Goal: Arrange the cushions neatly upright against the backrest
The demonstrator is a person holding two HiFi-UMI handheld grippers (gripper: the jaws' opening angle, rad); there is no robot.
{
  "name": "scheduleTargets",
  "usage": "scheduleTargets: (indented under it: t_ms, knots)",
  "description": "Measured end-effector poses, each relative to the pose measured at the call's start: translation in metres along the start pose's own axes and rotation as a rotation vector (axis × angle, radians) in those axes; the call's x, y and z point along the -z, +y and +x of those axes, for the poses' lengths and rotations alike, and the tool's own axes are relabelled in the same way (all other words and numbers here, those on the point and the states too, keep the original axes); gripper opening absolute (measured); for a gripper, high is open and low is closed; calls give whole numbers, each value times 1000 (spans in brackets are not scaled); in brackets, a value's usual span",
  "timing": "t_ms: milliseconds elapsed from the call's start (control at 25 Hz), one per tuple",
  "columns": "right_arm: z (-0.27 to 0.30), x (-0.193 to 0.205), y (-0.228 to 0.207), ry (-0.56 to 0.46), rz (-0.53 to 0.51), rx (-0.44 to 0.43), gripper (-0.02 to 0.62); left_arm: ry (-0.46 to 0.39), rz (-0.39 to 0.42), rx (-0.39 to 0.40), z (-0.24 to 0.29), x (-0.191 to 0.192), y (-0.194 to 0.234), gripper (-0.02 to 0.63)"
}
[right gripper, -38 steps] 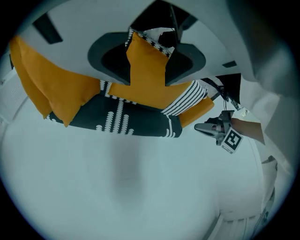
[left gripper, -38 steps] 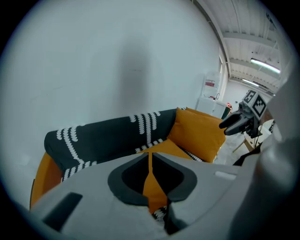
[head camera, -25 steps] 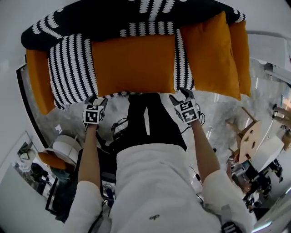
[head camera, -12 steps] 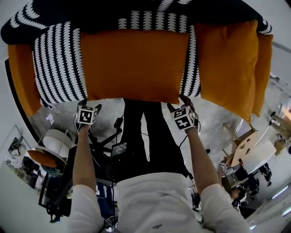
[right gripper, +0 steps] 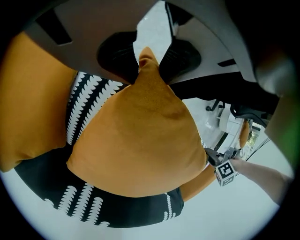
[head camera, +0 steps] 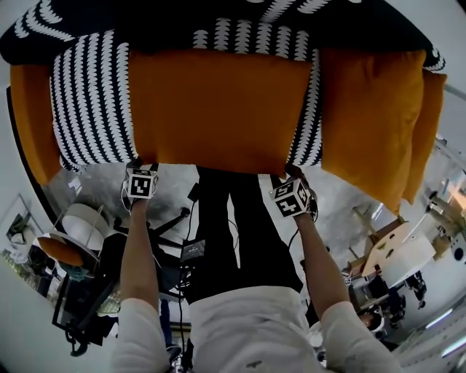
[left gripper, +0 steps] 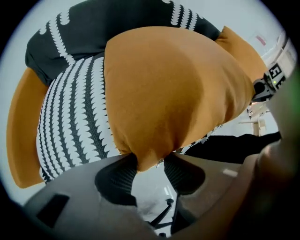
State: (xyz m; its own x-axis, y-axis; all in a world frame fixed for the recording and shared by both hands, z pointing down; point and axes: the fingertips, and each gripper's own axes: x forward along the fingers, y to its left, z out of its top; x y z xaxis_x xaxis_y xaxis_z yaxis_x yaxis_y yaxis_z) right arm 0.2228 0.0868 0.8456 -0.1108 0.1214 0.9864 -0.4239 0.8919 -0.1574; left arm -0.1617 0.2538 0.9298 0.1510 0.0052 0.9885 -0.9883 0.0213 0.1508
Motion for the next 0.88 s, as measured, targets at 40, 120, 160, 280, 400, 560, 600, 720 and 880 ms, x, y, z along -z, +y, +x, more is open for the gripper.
scheduleTargets:
  t_ms: [40, 120, 160, 280, 400, 560, 600, 720, 880]
  knots:
    - [-4, -3, 0, -11, 0, -7, 131, -10, 19, -5, -5, -3, -1, 173]
    - [-17, -12, -2, -44, 2, -7, 108, -47, 55, -9, -20, -14, -6, 109]
    - [-26, -18, -5, -68, 5, -1, 100, -76, 58, -12, -31, -21, -5, 93]
    - [-57, -38, -16, -142, 31, 15, 86, -164, 25, -29, -76, -44, -3, 71]
    - [-89, -54, -28, -202, 55, 17, 73, -218, -3, -42, -122, -67, -6, 60]
    - [-132, -80, -36, -307, 89, -9, 60, -260, -14, -86, -177, -99, -1, 54]
    - [-144, -81, -34, -323, 101, -22, 58, -276, -23, -96, -193, -102, -1, 52]
    - [-169, -77, -24, -338, 126, -78, 54, -318, -59, -122, -234, -104, -4, 49]
    - [-188, -76, -20, -381, 159, -125, 52, -355, -115, -128, -267, -97, -10, 49]
